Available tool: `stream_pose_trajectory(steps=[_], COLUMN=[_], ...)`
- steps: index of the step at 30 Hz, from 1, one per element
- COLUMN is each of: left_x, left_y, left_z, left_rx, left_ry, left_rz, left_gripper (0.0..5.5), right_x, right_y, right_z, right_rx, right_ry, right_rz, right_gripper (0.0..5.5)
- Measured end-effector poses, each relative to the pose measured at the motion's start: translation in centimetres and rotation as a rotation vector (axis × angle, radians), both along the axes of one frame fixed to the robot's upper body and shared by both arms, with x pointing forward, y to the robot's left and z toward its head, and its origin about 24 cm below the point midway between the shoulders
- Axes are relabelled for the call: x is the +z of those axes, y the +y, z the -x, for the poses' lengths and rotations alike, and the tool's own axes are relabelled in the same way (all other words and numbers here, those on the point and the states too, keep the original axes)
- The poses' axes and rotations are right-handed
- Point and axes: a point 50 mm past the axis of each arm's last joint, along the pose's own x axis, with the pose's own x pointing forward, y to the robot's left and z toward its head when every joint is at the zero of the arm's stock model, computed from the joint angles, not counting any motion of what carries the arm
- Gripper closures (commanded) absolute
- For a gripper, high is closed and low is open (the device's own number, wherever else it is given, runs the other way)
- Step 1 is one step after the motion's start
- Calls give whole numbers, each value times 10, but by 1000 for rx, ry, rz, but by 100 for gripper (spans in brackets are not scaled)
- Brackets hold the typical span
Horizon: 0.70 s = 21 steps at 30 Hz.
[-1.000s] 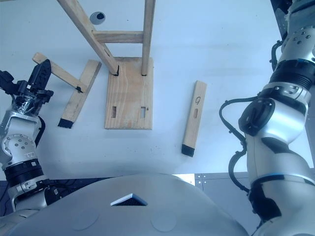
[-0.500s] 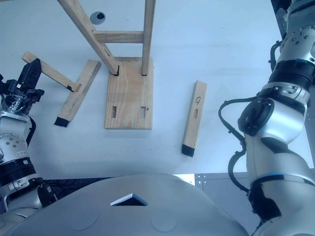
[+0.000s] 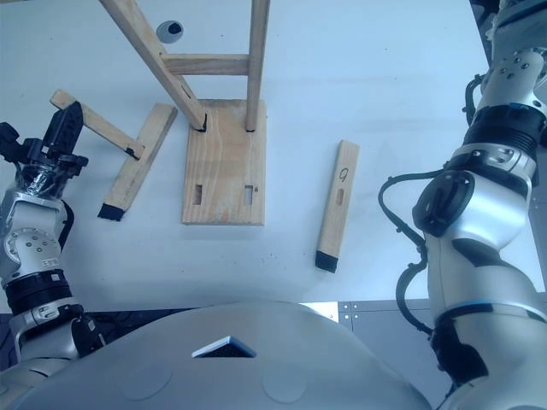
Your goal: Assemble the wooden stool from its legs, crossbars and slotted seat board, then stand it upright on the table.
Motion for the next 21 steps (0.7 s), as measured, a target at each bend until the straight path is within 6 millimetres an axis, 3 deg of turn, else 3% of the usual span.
stream_pose_trajectory(steps=[6,11,17,21], left_x=[-2,-29,-40,-40], left_y=[-12,-38,-39,-28], left_z=[4,7,16,22], left_rx=[-30,-55,-24,-12], left_ry=[-35,-102,-185,-179], left_rz=[-176,-395,-469,-477], left_gripper=[513,513,513,513], right_x=[-2,-7,-8,-11], right_y=[1,2,3,2], right_z=[-1,0,0,1], right_rx=[0,6,8,5], right_ry=[6,27,34,41], right_rz=[3,37,49,52], right_gripper=[550,550,550,550])
